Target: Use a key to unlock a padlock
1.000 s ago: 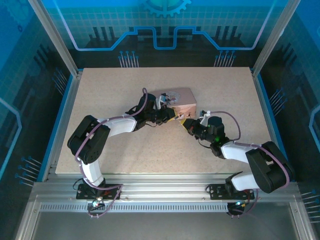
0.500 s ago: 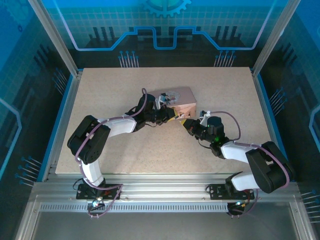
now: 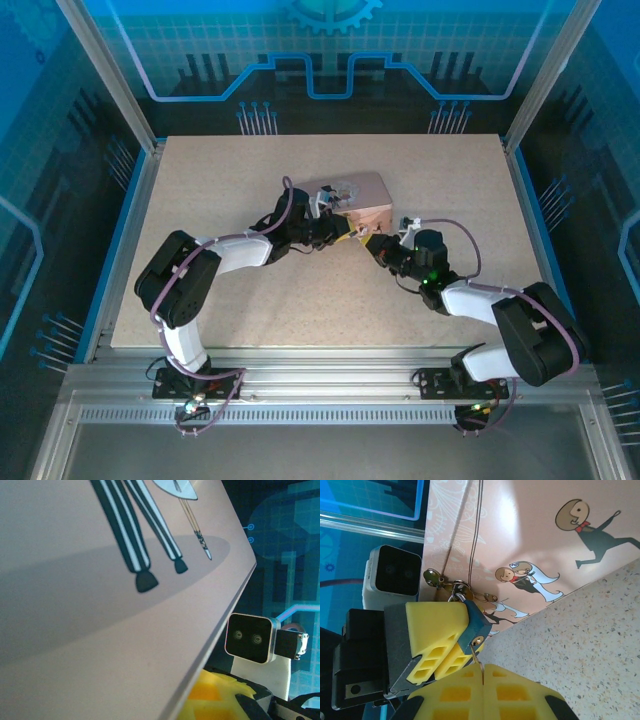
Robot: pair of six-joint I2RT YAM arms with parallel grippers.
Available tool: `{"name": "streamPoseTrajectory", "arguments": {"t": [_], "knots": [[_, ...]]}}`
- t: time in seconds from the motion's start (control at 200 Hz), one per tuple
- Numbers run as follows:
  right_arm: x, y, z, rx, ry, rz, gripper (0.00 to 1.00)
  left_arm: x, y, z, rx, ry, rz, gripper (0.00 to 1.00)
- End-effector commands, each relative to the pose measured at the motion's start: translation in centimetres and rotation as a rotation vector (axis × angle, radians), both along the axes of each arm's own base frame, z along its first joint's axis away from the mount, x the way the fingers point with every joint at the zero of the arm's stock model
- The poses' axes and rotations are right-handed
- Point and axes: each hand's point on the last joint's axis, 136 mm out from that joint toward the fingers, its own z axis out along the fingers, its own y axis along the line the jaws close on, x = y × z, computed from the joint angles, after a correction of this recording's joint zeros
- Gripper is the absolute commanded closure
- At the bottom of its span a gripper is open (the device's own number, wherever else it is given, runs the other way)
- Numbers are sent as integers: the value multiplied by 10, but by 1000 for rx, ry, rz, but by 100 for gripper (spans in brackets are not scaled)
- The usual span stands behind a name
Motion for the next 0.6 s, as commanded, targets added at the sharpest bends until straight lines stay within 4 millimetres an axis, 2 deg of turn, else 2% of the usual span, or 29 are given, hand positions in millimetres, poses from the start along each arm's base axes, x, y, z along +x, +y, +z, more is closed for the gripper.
{"name": "streamPoseTrajectory", "arguments": {"t": [0.0, 0.415, 0.595], "knots": [[8, 5, 13, 0, -55, 1, 100, -4, -6, 11, -67, -13, -43, 89], [19, 7, 20, -18, -128, -20, 100, -4, -10, 14, -111, -6, -44, 89], [17, 11, 11, -47, -145, -17, 100, -4, -11, 19, -126, -18, -47, 89]]}}
